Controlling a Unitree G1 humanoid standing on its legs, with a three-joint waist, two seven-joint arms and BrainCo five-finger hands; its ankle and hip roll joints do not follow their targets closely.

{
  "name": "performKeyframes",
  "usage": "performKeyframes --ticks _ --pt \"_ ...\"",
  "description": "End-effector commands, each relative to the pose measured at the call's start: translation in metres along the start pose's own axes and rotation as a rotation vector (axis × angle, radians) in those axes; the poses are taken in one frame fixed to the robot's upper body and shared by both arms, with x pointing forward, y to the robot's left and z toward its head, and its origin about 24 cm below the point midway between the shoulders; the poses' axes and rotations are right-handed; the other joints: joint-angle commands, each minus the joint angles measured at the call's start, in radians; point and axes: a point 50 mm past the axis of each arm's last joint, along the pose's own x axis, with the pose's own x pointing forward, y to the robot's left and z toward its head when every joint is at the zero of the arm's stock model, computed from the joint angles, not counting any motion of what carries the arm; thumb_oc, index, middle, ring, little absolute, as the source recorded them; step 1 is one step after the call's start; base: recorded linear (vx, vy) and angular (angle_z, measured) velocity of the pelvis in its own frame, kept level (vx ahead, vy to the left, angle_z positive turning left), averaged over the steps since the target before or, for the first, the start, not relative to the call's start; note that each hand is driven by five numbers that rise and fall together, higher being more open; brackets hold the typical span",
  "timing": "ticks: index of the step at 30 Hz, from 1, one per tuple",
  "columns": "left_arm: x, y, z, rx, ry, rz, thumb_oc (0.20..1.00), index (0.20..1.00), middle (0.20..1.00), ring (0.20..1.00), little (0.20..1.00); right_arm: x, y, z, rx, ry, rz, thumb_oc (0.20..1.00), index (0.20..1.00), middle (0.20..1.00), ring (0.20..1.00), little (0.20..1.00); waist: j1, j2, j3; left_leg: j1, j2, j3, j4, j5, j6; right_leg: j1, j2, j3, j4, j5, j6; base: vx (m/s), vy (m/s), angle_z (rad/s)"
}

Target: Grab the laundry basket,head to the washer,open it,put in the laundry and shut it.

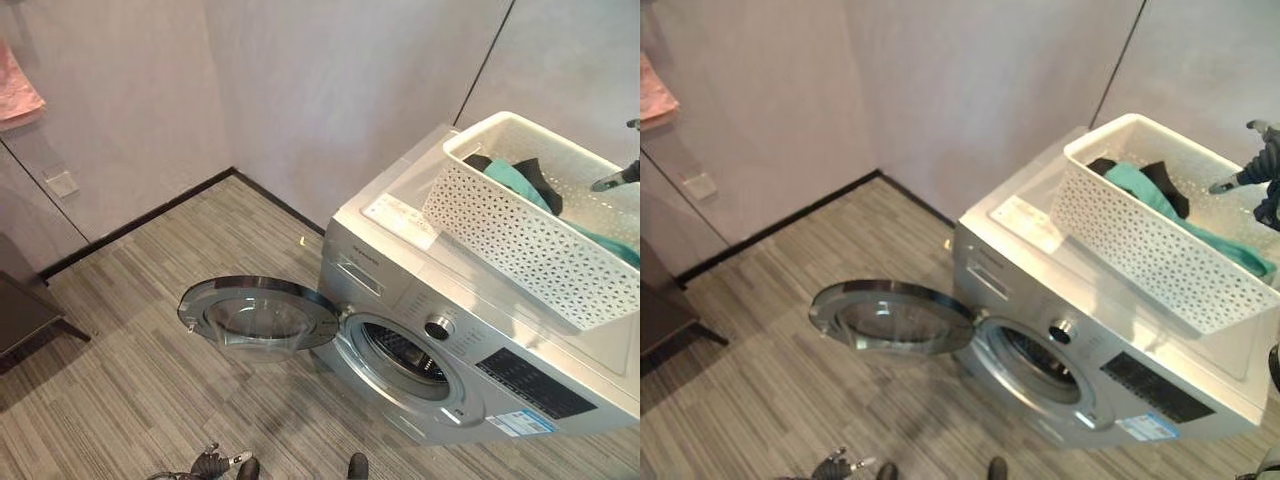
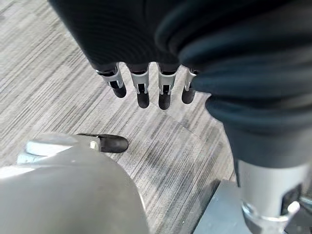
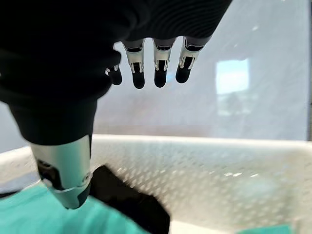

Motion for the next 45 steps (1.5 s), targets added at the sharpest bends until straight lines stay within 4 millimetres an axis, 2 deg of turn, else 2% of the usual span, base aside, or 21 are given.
performKeyframes --ticks 1,8,12,16,21,25,33,36,37,40,45 --pt "0.004 0.024 0.032 -0.016 -0.115 0.05 1.0 1.0 1.0 1.0 1.0 -0.001 -0.038 0.008 -0.014 -0.013 -0.088 1.0 1.0 1.0 1.0 1.0 0.034 -0.057 0.052 0.121 -0.017 0.055 0.019 -0.042 0.039 -0.04 -0.041 0.048 0.022 -0.044 0.026 0.04 -0.067 0.18" --pt "0.005 0.022 0.042 -0.019 -0.15 0.04 1.0 1.0 1.0 1.0 1.0 0.001 -0.034 0.02 -0.029 -0.066 -0.053 1.0 1.0 1.0 1.0 1.0 0.038 -0.054 0.076 0.085 -0.002 0.042 0.011 0.002 0.028 -0.06 -0.025 0.038 0.016 -0.052 0.017 0.01 -0.06 0.08" --pt "0.005 0.014 0.046 -0.005 -0.161 0.012 1.0 1.0 1.0 1.0 1.0 0.001 -0.025 0.031 -0.043 -0.117 0.001 1.0 1.0 1.0 1.0 1.0 0.034 -0.055 0.086 0.072 0.008 0.041 0.006 0.028 0.017 -0.065 -0.018 0.023 0.017 -0.057 0.011 0.02 -0.035 0.18" --pt "0.005 0.011 0.047 -0.007 -0.165 -0.001 1.0 1.0 1.0 1.0 1.0 0.003 -0.016 0.038 -0.07 -0.136 0.041 1.0 1.0 1.0 1.0 1.0 0.036 -0.057 0.092 0.065 0.013 0.044 0.004 0.028 0.014 -0.065 -0.014 0.017 0.017 -0.059 0.01 0.01 -0.026 0.12" --pt "0.005 0.016 0.047 -0.037 -0.162 0.025 1.0 1.0 1.0 1.0 1.0 0.005 -0.021 0.051 -0.064 -0.157 0.024 1.0 1.0 1.0 1.0 1.0 0.049 -0.064 0.094 0.055 0.018 0.039 0.003 0.042 0.011 -0.068 -0.01 0.012 0.009 -0.057 0.01 0.0 -0.007 0.0" --pt "0.005 0.017 0.049 -0.062 -0.17 0.027 1.0 1.0 1.0 1.0 1.0 0.007 -0.019 0.053 -0.058 -0.149 0.029 1.0 1.0 1.0 1.0 1.0 0.059 -0.066 0.098 0.049 0.025 0.033 0.004 0.046 0.01 -0.067 -0.005 0.006 0.011 -0.062 0.006 0.0 0.0 0.0" --pt "0.004 0.02 0.053 -0.144 -0.203 0.013 1.0 1.0 1.0 1.0 1.0 0.008 -0.008 0.037 -0.061 -0.09 0.074 1.0 1.0 1.0 1.0 1.0 0.072 -0.058 0.13 0.012 0.03 0.015 0.004 0.068 0.007 -0.097 0.0 -0.002 0.015 -0.062 0.004 -0.01 -0.026 0.11" --pt "0.003 0.018 0.055 -0.16 -0.217 -0.004 1.0 1.0 1.0 1.0 1.0 0.008 0.011 0.031 -0.053 -0.074 0.143 1.0 1.0 1.0 1.0 1.0 0.077 -0.052 0.146 -0.009 0.03 0.012 0.005 0.081 0.008 -0.118 0.003 0.005 0.015 -0.058 0.003 0.0 -0.002 0.01" --pt "0.003 0.018 0.055 -0.16 -0.217 -0.004 1.0 1.0 1.0 1.0 1.0 0.008 0.011 0.031 -0.052 -0.074 0.143 1.0 1.0 1.0 1.0 1.0 0.077 -0.053 0.146 -0.01 0.03 0.012 0.005 0.081 0.008 -0.119 0.003 0.005 0.015 -0.058 0.003 0.0 -0.006 0.05" --pt "0.002 0.008 0.06 -0.166 -0.245 -0.046 1.0 1.0 1.0 1.0 1.0 0.006 0.038 0.025 -0.028 -0.055 0.232 1.0 1.0 1.0 1.0 1.0 0.081 -0.044 0.163 -0.027 0.029 0.011 0.004 0.089 0.01 -0.134 0.004 0.009 0.017 -0.055 0.003 -0.01 -0.007 0.03" --pt "0.002 0.001 0.066 -0.135 -0.259 -0.078 1.0 1.0 1.0 1.0 1.0 0.004 0.059 0.018 0.031 -0.017 0.338 1.0 1.0 1.0 1.0 1.0 0.078 -0.037 0.173 -0.034 0.027 0.011 0.003 0.085 0.012 -0.142 0.002 0.011 0.018 -0.055 0.003 0.0 0.0 0.0"
